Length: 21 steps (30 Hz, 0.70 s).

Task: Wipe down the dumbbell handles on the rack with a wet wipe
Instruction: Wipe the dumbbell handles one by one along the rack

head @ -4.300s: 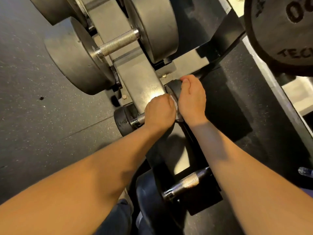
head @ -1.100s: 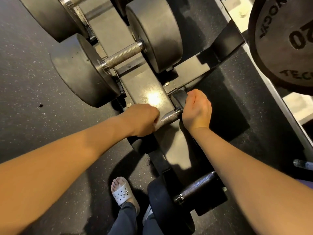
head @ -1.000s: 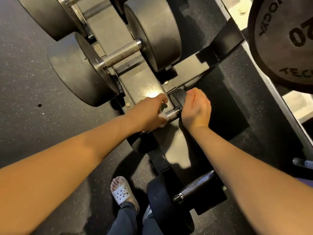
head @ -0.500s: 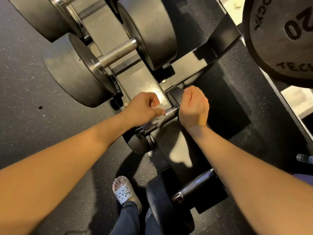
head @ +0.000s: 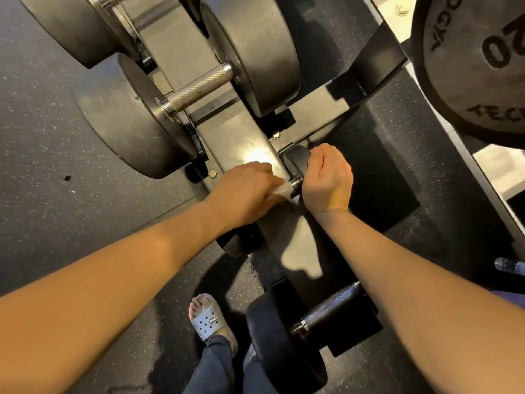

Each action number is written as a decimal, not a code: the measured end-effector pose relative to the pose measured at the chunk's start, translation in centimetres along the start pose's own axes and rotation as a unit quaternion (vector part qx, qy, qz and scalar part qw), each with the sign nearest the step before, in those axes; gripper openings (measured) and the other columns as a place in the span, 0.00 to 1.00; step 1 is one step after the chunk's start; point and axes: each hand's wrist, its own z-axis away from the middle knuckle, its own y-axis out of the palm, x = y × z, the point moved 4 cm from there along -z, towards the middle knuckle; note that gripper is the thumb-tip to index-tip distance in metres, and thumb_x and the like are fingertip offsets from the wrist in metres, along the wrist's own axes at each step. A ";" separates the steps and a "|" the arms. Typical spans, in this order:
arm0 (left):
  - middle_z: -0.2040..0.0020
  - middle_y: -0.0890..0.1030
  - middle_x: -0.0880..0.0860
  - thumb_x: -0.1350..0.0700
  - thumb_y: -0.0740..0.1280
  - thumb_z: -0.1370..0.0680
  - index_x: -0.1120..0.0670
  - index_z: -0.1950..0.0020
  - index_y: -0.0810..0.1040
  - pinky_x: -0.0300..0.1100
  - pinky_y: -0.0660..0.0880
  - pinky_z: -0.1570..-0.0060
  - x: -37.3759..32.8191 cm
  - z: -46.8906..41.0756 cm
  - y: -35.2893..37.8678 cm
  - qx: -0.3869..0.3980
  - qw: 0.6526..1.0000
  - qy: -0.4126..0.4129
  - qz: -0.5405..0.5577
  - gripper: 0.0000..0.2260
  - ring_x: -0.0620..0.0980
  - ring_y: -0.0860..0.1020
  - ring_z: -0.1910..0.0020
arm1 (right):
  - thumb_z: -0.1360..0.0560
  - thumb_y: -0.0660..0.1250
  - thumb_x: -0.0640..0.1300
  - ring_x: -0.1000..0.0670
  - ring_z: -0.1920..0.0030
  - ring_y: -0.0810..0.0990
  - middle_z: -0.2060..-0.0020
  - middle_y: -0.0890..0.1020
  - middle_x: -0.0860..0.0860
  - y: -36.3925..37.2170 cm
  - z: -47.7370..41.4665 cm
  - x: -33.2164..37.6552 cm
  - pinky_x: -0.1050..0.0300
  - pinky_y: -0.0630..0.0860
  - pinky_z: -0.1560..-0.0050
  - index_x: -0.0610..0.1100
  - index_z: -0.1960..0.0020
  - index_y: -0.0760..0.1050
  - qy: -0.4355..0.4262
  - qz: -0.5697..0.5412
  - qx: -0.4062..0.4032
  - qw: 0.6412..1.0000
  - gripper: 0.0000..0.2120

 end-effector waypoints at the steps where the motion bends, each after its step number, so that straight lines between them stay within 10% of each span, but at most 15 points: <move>1: 0.49 0.77 0.51 0.43 0.63 0.18 0.50 0.42 0.83 0.43 0.69 0.55 0.1 0.4 0.0 -0.013 1.000 0.006 -0.014 0.15 0.51 0.76 0.49 | 0.19 0.54 0.45 0.50 0.66 0.67 0.68 0.67 0.54 0.0 0.0 0.0 0.57 0.61 0.64 0.46 0.64 0.66 -0.002 0.003 0.000 1.000 0.15; 10: 0.58 0.81 0.53 0.55 0.65 0.19 0.58 0.52 0.82 0.47 0.77 0.55 4.0 2.5 0.0 0.100 0.989 -0.100 0.034 0.09 0.53 0.79 0.58 | 0.19 0.55 0.43 0.51 0.67 0.67 0.69 0.66 0.55 -0.1 0.1 -0.1 0.57 0.61 0.64 0.47 0.64 0.65 -0.001 0.007 0.004 1.000 0.14; 16: 0.58 0.79 0.47 0.58 0.67 0.22 0.49 0.42 0.80 0.42 0.70 0.58 1.2 -2.1 1.0 -0.018 0.953 -0.172 0.247 0.10 0.47 0.75 0.58 | 0.20 0.53 0.47 0.52 0.66 0.67 0.69 0.67 0.56 0.0 0.0 -0.1 0.59 0.60 0.64 0.47 0.64 0.66 0.010 0.013 -0.001 1.000 0.15; 21: 0.66 0.73 0.48 0.60 0.64 0.22 0.45 0.64 0.68 0.43 0.64 0.63 1.9 -1.0 0.9 0.043 0.978 -0.101 0.175 0.14 0.47 0.71 0.66 | 0.19 0.54 0.45 0.53 0.66 0.66 0.69 0.67 0.55 0.1 0.1 -0.3 0.60 0.60 0.64 0.47 0.64 0.66 0.028 0.000 0.009 1.000 0.15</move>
